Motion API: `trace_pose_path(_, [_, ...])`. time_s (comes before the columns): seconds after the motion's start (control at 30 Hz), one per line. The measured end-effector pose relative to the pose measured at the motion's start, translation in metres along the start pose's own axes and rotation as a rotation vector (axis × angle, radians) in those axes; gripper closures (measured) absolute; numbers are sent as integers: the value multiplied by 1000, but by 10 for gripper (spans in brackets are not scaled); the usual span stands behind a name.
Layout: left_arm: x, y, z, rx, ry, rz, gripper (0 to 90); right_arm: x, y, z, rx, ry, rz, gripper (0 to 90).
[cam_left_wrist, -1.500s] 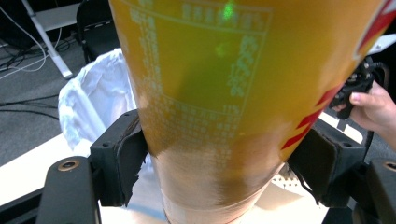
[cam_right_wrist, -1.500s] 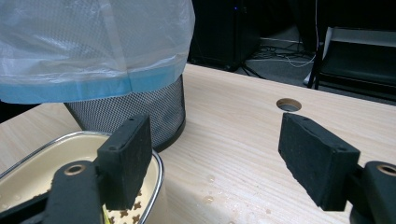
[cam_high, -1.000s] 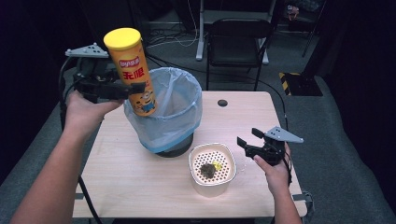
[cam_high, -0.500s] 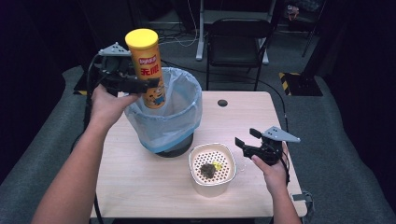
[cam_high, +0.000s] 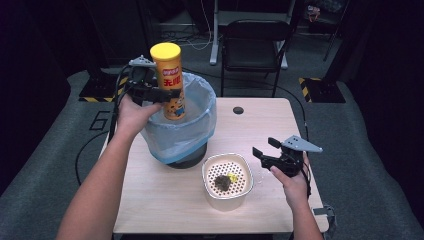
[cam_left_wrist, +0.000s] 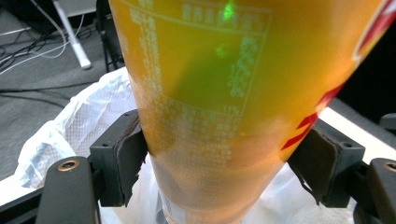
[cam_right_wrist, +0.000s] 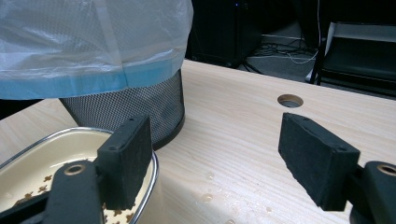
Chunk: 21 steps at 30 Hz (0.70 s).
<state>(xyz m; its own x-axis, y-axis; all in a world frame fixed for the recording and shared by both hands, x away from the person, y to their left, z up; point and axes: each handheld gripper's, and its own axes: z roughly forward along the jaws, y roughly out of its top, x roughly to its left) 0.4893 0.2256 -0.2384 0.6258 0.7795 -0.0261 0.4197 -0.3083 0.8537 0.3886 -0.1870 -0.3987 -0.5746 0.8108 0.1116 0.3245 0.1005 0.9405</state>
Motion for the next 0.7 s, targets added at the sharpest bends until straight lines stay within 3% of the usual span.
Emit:
trace_pose_path(0.13, [5,-3,7,11,-29,-17,238,-1,-1,2,7,2,3,256])
trace_pose_path(0.2, [7,-4,13,47,-46,-25,237,-1,-2,3,9,2,0,256])
trace_pose_path(0.3, [3,-8,18,66,-22,8,234,-3,-2,2,8,-2,2,256])
trace_pose_path(0.33, [1,-8,20,80,10,27,218,-3,-2,2,8,-2,7,256])
trace_pose_path(0.37, [0,-9,20,88,29,39,87,-4,-2,2,3,-2,10,256])
trace_pose_path(0.4, [0,-10,20,97,24,35,38,-4,-1,1,1,-2,14,256])
trace_pose_path(0.5, [2,-13,14,100,48,39,25,-4,0,0,-5,2,14,256])
trace_pose_path(0.6, [5,-16,3,79,25,33,26,-3,0,-1,-5,0,7,256])
trace_pose_path(0.7, [5,-18,-10,50,-21,-3,43,-3,1,-1,-7,-4,9,256])
